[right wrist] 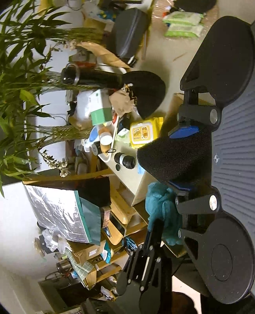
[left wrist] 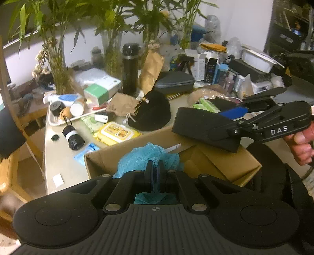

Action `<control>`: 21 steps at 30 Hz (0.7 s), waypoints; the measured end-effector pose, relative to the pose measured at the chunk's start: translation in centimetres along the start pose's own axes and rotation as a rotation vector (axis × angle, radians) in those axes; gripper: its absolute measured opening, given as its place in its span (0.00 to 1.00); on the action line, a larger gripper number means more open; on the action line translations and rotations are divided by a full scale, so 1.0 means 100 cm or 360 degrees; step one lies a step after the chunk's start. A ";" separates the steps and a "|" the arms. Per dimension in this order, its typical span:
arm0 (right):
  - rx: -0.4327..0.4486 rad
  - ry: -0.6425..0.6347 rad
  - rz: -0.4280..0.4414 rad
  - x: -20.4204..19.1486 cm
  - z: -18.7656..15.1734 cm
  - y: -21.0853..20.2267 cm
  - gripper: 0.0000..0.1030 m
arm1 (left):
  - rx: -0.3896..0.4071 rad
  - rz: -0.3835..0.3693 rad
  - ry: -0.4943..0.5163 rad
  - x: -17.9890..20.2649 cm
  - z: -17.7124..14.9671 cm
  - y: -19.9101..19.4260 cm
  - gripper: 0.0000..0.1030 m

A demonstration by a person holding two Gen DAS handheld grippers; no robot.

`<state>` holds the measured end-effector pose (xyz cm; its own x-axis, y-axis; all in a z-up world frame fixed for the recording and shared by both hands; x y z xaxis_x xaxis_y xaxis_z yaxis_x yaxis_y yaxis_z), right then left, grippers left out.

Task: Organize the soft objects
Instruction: 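Carry the loofah and black fuzzy item over the cardboard box with both tools, then open both tools to drop the loofah and black item into the box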

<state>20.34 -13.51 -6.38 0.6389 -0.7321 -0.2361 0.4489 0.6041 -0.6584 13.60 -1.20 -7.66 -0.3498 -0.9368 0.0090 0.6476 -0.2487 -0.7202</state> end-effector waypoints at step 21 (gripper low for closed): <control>-0.0049 0.0119 -0.0110 0.004 -0.010 0.013 1.00 | -0.0003 0.0273 -0.0119 -0.028 -0.004 -0.012 0.59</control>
<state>20.55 -13.33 -8.11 0.5580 -0.7940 -0.2411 0.4703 0.5420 -0.6965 13.45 1.80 -7.09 -0.1832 -0.9811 -0.0627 0.6920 -0.0834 -0.7171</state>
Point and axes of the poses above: each gripper's, at about its wrist camera, not at the fingertips, and y roughly the way its jaws point, x to its right, z to its top, the point moved 10 cm from there along y, roughly the way its jaws point, and after that the axes turned 4 degrees about y, right-handed, at the moved point
